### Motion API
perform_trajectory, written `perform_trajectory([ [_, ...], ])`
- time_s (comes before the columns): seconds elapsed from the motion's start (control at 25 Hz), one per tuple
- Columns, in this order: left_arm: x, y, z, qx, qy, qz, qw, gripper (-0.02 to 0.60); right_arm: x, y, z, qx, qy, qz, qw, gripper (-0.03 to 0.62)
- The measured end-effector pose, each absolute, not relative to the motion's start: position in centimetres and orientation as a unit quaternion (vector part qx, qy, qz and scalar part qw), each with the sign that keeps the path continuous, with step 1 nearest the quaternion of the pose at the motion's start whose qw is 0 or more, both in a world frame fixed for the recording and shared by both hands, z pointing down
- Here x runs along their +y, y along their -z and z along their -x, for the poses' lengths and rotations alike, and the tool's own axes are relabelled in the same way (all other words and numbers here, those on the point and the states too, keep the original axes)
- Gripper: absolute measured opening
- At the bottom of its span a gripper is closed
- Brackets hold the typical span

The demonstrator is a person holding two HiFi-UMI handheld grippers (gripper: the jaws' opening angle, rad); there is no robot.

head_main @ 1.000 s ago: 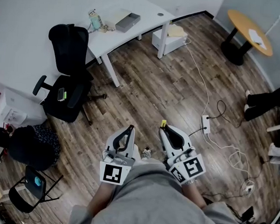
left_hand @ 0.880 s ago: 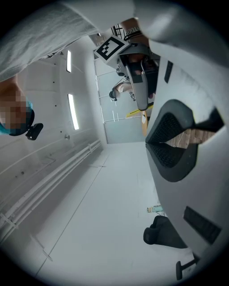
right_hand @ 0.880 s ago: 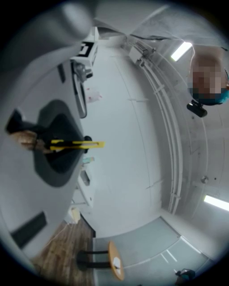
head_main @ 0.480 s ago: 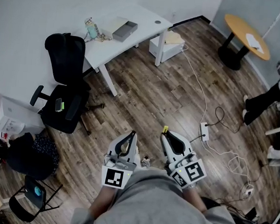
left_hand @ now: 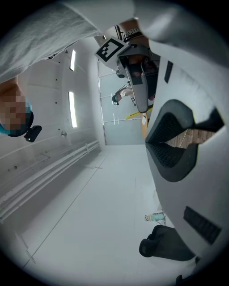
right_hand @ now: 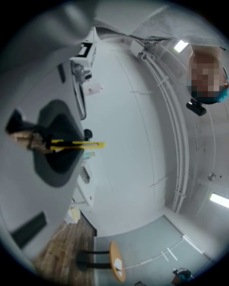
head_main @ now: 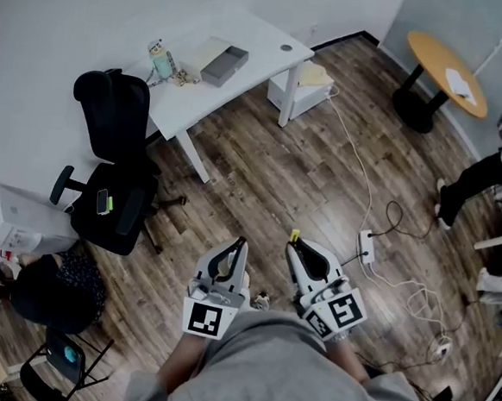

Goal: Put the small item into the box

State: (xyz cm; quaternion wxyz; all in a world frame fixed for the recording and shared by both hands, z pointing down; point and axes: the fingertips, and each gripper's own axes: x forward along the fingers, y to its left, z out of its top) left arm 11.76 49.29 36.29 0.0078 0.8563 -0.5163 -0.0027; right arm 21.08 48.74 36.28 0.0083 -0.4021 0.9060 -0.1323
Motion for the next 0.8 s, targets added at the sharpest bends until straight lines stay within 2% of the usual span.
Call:
perform_trajectory([
  [0.8, 35.3, -36.0, -5.5, -0.485, 0.014, -0.874, 0.012, 0.032, 35.6, -36.3, -15.2, 0.885, 0.142, 0.442, 0.006, 0.072],
])
